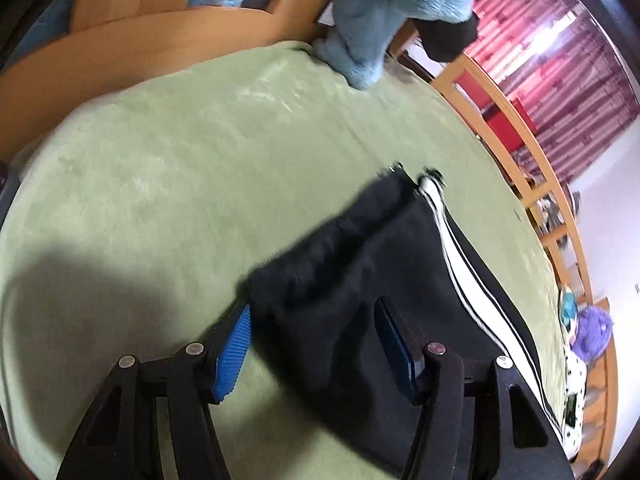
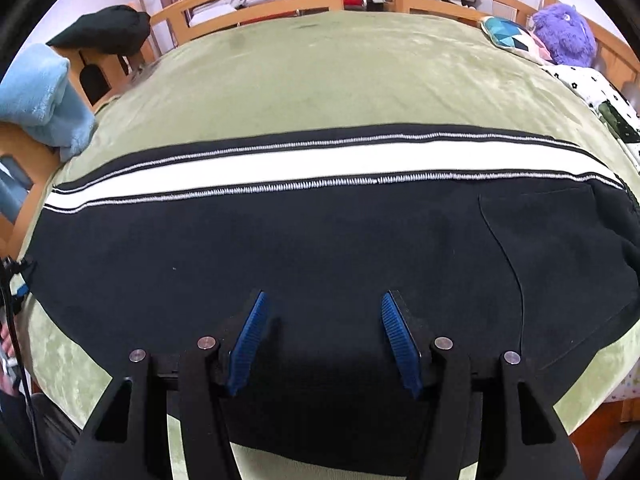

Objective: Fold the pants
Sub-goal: 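Grasp the cuff end with the left gripper and lift it toward the waistband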

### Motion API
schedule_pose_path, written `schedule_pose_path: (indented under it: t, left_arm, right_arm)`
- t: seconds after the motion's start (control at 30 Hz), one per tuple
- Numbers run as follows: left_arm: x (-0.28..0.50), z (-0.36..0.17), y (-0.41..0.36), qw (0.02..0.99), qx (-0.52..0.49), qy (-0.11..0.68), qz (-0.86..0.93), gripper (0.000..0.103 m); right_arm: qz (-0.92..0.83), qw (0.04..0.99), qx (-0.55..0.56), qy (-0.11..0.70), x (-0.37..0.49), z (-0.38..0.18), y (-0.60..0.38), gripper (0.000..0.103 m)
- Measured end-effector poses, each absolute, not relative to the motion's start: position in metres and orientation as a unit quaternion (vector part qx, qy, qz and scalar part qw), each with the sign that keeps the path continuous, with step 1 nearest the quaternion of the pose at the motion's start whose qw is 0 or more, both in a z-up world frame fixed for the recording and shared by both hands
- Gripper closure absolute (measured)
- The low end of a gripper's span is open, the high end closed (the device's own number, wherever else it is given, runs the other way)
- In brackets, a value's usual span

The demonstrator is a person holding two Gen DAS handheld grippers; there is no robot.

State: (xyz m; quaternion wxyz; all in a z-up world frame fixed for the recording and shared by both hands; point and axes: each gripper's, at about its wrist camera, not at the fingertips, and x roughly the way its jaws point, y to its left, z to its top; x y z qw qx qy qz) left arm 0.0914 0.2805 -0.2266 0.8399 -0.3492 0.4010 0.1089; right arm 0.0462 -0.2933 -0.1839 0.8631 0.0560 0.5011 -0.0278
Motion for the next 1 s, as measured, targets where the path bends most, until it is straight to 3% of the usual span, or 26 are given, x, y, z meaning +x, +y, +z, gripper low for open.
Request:
schedule_pose_path:
  t: [0.13,0.2,0.27,0.3,0.67,1.0]
  left_arm:
    - [0.104,-0.231,0.280,0.840,-0.350,0.399,0.115,0.046]
    - [0.105,-0.230,0.280,0.841,-0.349,0.397,0.119,0.056]
    - [0.101,-0.225,0.282,0.844,-0.358,0.384,0.110,0.079]
    - [0.099,-0.220,0.283,0.847,-0.364,0.376,0.094,0.081]
    - [0.085,-0.116,0.220,0.906,-0.298,0.299,0.018,0.084]
    - [0.075,-0.055,0.038,0.933,-0.192,0.290,-0.092,0.085]
  right_arm:
    - [-0.039,0.858,0.062,0.508,0.042,-0.188,-0.298,0.044]
    - [-0.046,0.854,0.073,0.512,0.040,-0.192,-0.303,0.044]
    - [-0.048,0.852,0.085,0.514,0.041,-0.194,-0.307,0.044]
    - [-0.048,0.850,0.091,0.516,0.041,-0.196,-0.310,0.044]
    - [-0.026,0.868,0.091,0.488,0.028,-0.178,-0.314,0.044]
    - [-0.045,0.894,0.067,0.441,-0.020,-0.144,-0.373,0.044]
